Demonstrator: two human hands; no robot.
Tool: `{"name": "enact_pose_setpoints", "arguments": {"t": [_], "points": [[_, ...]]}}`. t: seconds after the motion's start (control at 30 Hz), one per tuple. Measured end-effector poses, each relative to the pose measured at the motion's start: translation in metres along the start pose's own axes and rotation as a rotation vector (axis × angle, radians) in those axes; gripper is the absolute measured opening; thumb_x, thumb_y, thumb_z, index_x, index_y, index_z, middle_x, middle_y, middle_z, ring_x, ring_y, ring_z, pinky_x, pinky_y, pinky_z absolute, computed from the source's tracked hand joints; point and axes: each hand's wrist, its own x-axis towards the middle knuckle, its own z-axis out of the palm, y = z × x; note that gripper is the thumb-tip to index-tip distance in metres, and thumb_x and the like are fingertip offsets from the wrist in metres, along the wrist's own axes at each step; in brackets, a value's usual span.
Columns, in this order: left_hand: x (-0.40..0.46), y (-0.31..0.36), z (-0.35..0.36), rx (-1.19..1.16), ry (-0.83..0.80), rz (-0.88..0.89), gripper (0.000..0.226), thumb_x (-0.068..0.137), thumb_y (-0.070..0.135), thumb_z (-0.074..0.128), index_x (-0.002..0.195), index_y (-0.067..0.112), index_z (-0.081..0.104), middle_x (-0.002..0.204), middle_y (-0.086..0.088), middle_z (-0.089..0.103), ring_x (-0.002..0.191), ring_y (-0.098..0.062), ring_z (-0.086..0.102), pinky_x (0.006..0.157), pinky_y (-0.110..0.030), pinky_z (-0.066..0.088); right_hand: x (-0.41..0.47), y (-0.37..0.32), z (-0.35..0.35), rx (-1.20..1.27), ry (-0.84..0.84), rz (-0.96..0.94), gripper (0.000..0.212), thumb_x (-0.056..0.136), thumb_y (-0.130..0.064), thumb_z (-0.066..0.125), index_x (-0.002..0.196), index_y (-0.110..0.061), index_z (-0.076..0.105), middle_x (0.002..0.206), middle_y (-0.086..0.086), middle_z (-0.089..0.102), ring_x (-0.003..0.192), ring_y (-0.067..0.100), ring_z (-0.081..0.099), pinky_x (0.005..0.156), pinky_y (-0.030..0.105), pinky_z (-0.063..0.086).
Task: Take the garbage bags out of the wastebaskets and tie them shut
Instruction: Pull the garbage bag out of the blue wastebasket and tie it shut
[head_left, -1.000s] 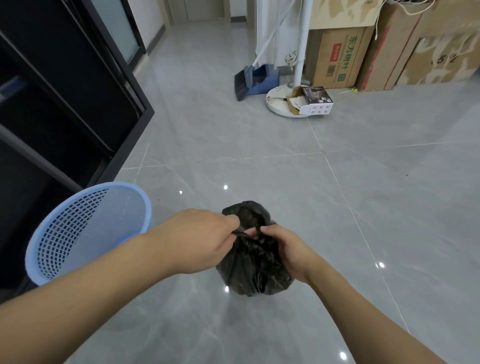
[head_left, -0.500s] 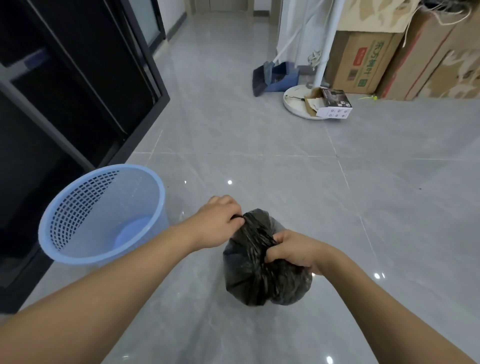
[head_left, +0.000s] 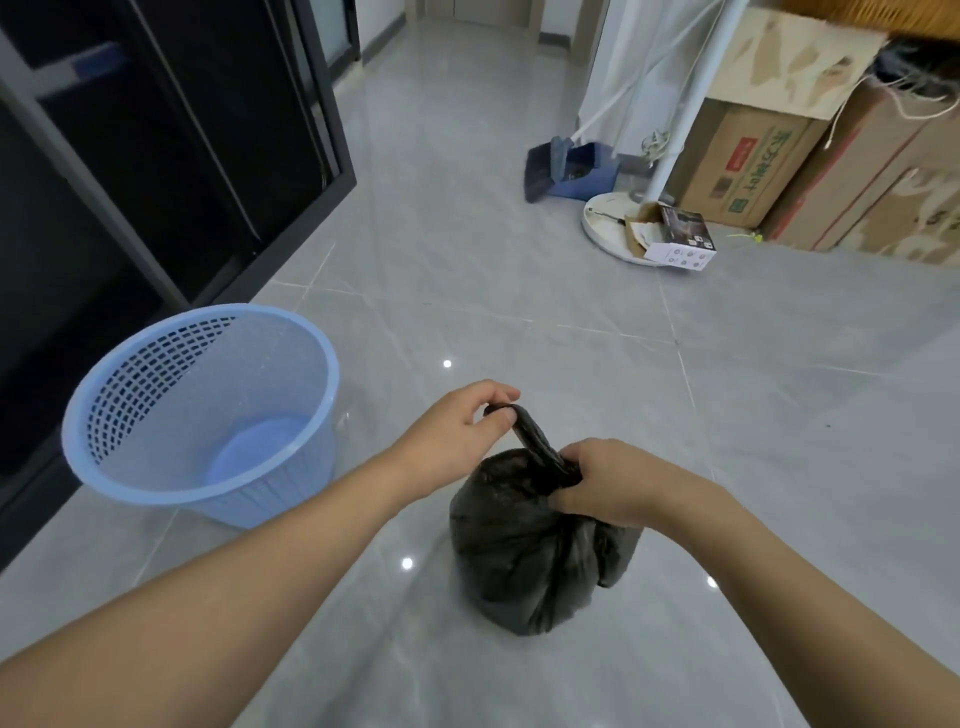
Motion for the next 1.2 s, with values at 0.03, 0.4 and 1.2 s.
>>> {"name": "enact_pose_setpoints", "arguments": {"t": [0.03,0.4,1.2], "points": [[0.000,0.001,0.001,-0.014,0.004,-0.003,0.017,0.097,0.022,0.054,0.085,0.033,0.059,0.123,0.016,0.061,0.119,-0.003,0.052,0.103,-0.023,0.035,-0.002,-0.002,-0.001,-0.125,0.043,-0.022,0.007,0.076,-0.035,0.055,0.075,-0.027,0.055,0.076,-0.007,0.059,0.077,0.017,0.059,0.063,0.032,0.050],[-0.008,0.002,0.024,-0.244,0.080,0.003,0.015,0.101,0.021,0.042,0.093,0.015,0.054,0.083,-0.001,0.073,0.088,-0.014,0.070,0.092,-0.040,0.051,-0.031,0.014,0.016,-0.637,0.935,-0.344,0.016,0.063,-0.007,0.076,0.071,-0.011,0.062,0.077,0.007,0.057,0.062,0.028,0.049,0.055,0.034,0.042],[-0.033,-0.001,0.045,0.229,-0.237,-0.195,0.035,0.067,0.059,0.056,0.096,0.043,0.046,0.103,0.021,0.041,0.104,-0.012,0.040,0.091,-0.034,0.034,-0.031,0.018,-0.013,0.469,0.162,0.199,0.025,0.078,-0.025,0.066,0.074,0.000,0.062,0.065,0.000,0.054,0.054,0.013,0.049,0.052,0.023,0.038]]}}
